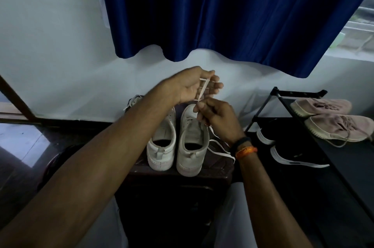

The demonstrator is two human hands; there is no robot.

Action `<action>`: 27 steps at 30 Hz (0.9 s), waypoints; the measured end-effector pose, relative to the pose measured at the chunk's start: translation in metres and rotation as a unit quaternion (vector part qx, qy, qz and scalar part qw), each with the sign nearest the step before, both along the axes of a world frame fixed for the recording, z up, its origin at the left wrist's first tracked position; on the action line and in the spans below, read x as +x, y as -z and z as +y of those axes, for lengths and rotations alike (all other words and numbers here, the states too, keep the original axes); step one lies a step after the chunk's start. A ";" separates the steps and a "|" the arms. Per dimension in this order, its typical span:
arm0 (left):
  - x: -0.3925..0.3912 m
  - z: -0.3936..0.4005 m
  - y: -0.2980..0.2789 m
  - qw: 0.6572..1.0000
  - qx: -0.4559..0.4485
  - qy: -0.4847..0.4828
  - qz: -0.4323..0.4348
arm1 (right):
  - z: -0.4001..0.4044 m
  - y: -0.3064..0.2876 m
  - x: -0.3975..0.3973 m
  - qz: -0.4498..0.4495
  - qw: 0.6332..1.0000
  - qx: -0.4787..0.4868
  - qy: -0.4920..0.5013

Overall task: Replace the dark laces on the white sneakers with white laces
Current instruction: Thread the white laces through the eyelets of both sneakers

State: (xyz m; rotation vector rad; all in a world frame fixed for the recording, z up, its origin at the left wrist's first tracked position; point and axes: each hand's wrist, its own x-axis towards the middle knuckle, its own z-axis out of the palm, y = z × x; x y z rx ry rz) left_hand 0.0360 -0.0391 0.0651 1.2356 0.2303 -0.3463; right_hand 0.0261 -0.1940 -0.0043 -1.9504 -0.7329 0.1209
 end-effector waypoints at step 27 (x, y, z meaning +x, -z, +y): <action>0.003 0.057 -0.011 0.608 0.765 -0.073 -0.201 | -0.014 0.039 -0.016 0.041 0.955 -0.083 0.280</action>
